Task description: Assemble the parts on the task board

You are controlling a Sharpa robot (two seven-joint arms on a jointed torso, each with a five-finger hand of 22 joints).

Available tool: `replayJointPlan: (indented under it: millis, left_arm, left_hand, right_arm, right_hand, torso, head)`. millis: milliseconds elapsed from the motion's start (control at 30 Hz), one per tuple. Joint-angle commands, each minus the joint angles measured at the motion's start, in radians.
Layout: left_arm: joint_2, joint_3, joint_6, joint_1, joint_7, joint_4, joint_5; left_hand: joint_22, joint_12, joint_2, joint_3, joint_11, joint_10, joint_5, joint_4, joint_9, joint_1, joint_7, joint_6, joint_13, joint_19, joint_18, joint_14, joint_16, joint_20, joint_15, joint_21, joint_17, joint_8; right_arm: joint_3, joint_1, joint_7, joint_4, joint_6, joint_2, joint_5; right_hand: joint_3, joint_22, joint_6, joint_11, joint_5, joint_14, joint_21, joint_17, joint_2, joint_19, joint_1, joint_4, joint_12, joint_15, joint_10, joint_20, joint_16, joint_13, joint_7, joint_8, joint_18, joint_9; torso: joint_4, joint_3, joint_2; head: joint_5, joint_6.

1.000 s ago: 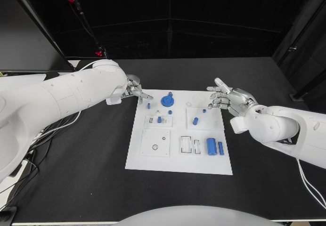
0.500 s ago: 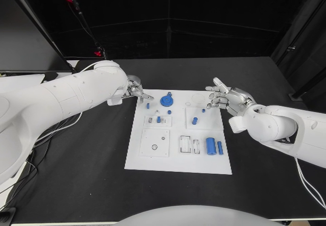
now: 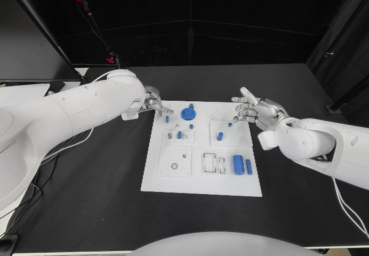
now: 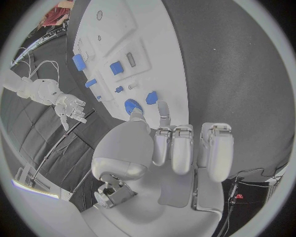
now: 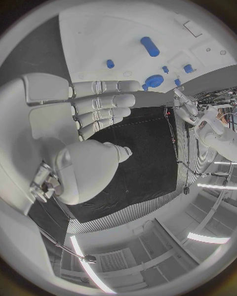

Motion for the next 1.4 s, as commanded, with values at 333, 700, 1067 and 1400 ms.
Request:
replayJointPlan:
  millis: [333,700,1067,1400]
  left_arm:
    - [0.008,0.001,0.033,-0.006,-0.027,0.002,-0.004]
    - [0.008,0.001,0.039,-0.009,-0.031,0.01,-0.004]
    - [0.012,0.001,0.042,-0.009,-0.017,0.008,-0.003]
    - [0.011,0.001,0.052,-0.01,-0.016,0.007,-0.003]
  left_hand:
    - [0.263,0.003,0.022,0.006,0.01,0.104,0.015,0.0,0.006,0.011,0.003,-0.016,0.262,0.106,-0.006,0.105,0.001,0.004,0.012,0.003,0.263,0.003]
    - [0.263,0.003,0.037,0.008,0.011,0.104,0.028,0.002,0.008,0.008,0.004,-0.021,0.262,0.106,-0.006,0.105,0.001,0.006,0.013,0.003,0.263,0.001]
    - [0.263,0.003,0.063,0.019,0.01,0.104,0.097,0.001,0.008,0.024,0.003,-0.022,0.262,0.106,-0.006,0.105,0.001,0.008,0.014,0.003,0.263,-0.004]
    - [0.263,0.003,0.061,0.04,0.006,0.104,0.216,0.001,0.005,0.083,-0.002,-0.026,0.262,0.106,-0.006,0.105,0.001,0.006,0.012,0.003,0.263,-0.016]
  right_arm:
    - [0.001,0.001,0.012,0.002,0.011,0.004,0.001]
    - [0.001,0.001,0.01,0.003,0.009,0.004,0.001]
    - [0.001,0.001,0.007,0.004,0.008,0.004,0.001]
    - [0.001,0.001,0.005,0.005,0.006,0.005,0.001]
  right_hand:
    - [-0.005,-0.001,-0.008,0.0,0.005,-0.008,-0.005,-0.001,0.011,-0.003,0.001,0.001,0.007,0.002,-0.004,0.004,0.004,-0.001,0.026,0.005,0.01,-0.001]
    - [-0.005,-0.001,-0.009,0.0,0.005,-0.009,-0.005,-0.002,0.011,-0.003,0.001,0.001,0.008,0.002,-0.005,0.005,0.005,-0.002,0.026,0.005,0.01,-0.001]
    - [-0.005,-0.001,-0.009,0.0,0.005,-0.009,-0.005,-0.002,0.011,-0.003,0.001,0.001,0.008,0.002,-0.005,0.005,0.005,-0.002,0.026,0.005,0.01,-0.001]
    - [-0.005,-0.001,-0.009,0.0,0.005,-0.009,-0.005,-0.002,0.011,-0.003,0.001,0.001,0.008,0.002,-0.005,0.005,0.005,-0.002,0.026,0.005,0.01,-0.001]
  torso:
    - [0.0002,-0.0003,0.0]
    - [0.0017,0.0005,0.0]
    - [-0.0004,0.0003,0.0]
    - [-0.0001,0.0004,0.0]
  head:
    - [-0.006,-0.004]
    - [-0.007,-0.006]
    - [-0.009,-0.009]
    - [-0.011,-0.012]
